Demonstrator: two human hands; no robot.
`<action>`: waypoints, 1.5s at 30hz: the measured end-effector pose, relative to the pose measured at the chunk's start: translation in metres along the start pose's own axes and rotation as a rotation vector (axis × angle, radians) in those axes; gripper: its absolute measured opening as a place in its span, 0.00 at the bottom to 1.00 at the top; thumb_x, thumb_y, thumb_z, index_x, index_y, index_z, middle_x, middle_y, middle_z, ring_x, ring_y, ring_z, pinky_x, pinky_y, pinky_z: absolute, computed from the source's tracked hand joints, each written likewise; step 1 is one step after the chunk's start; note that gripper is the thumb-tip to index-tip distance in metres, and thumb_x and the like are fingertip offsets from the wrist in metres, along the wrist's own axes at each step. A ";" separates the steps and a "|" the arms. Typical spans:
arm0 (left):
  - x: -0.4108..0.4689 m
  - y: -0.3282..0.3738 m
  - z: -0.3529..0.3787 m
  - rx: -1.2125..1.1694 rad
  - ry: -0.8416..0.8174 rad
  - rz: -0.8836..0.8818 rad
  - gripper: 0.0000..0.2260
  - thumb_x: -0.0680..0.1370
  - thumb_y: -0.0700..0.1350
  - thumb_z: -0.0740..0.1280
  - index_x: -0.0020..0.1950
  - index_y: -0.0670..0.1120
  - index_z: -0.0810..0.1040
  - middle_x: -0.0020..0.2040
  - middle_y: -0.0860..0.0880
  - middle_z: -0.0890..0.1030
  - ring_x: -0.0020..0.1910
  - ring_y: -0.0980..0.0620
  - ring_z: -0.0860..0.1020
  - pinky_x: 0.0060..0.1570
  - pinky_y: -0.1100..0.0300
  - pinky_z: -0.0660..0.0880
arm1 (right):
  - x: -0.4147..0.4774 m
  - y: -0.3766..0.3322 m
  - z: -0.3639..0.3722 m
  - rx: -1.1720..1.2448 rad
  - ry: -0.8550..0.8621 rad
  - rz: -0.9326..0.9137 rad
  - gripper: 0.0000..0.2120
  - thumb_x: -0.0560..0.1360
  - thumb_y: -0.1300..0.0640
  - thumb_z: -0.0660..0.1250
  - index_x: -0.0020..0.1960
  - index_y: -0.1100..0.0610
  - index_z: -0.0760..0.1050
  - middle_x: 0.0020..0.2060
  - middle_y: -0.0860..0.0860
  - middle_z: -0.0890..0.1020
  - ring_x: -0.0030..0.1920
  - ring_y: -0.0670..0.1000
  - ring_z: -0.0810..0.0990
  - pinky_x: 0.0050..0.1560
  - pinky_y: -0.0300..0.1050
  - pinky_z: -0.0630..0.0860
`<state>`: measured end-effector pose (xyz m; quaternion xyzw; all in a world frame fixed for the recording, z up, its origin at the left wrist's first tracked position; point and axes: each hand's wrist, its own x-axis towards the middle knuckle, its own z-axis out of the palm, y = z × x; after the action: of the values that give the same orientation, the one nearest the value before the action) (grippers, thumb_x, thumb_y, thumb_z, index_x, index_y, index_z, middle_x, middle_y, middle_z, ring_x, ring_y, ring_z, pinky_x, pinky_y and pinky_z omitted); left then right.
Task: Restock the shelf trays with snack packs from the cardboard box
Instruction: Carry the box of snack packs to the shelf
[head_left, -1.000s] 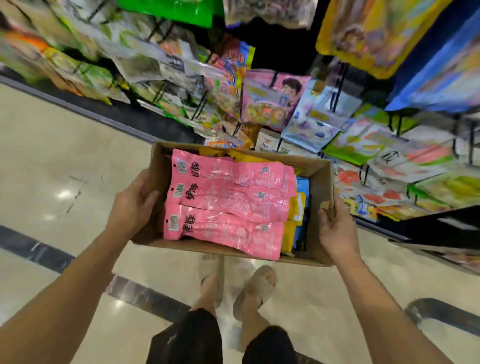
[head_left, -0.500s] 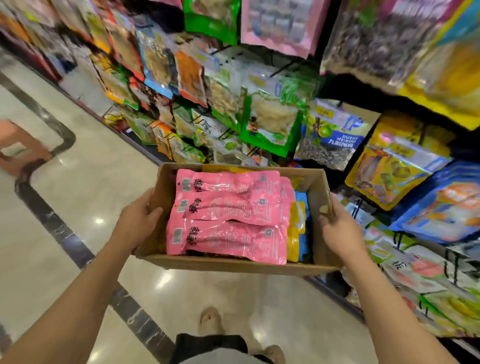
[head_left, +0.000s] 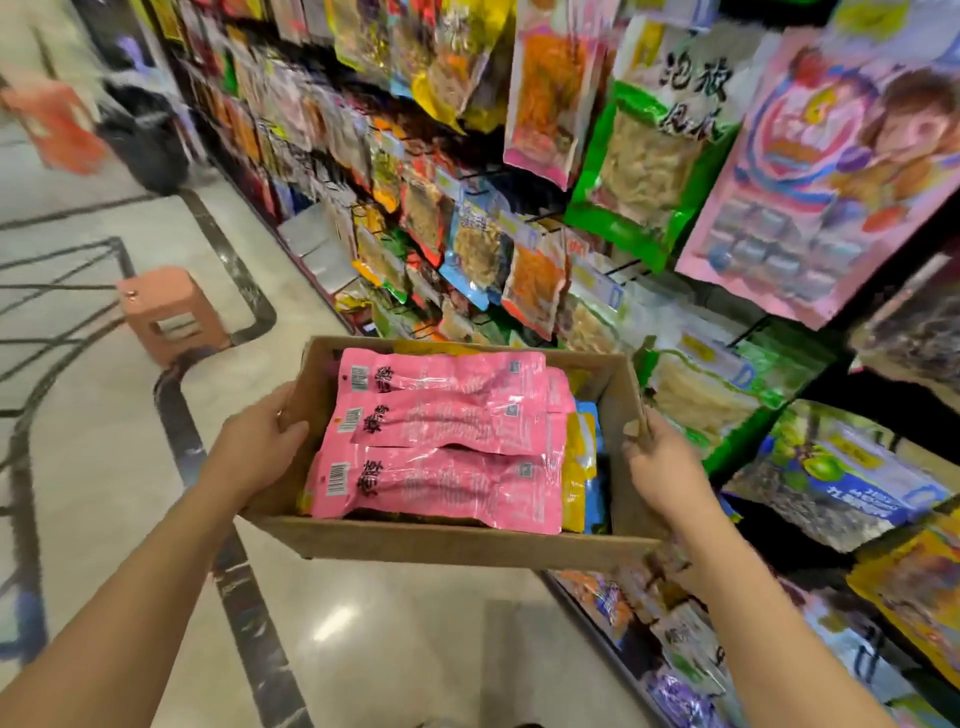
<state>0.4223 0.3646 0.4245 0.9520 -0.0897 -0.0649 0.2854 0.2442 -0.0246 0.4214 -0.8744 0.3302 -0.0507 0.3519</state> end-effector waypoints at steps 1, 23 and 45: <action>0.008 -0.005 -0.009 0.000 0.014 -0.017 0.20 0.80 0.45 0.64 0.72 0.55 0.71 0.61 0.46 0.81 0.56 0.42 0.80 0.56 0.49 0.76 | 0.014 -0.013 0.006 -0.001 -0.013 -0.026 0.24 0.79 0.60 0.65 0.74 0.51 0.69 0.61 0.57 0.81 0.58 0.60 0.79 0.53 0.50 0.75; 0.181 -0.114 -0.133 -0.061 0.348 -0.489 0.18 0.80 0.45 0.64 0.67 0.62 0.71 0.59 0.49 0.81 0.50 0.49 0.79 0.50 0.53 0.79 | 0.291 -0.326 0.174 -0.102 -0.370 -0.439 0.25 0.79 0.61 0.64 0.74 0.46 0.69 0.48 0.56 0.81 0.43 0.58 0.78 0.41 0.49 0.73; 0.428 -0.320 -0.297 -0.046 0.398 -0.536 0.18 0.79 0.44 0.65 0.67 0.58 0.74 0.57 0.48 0.83 0.49 0.48 0.78 0.49 0.54 0.76 | 0.422 -0.612 0.400 -0.097 -0.393 -0.558 0.16 0.79 0.60 0.63 0.62 0.44 0.75 0.48 0.51 0.81 0.47 0.57 0.79 0.47 0.51 0.78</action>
<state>0.9345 0.6968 0.4621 0.9290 0.2229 0.0475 0.2915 1.0321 0.2761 0.4590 -0.9397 0.0064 0.0399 0.3395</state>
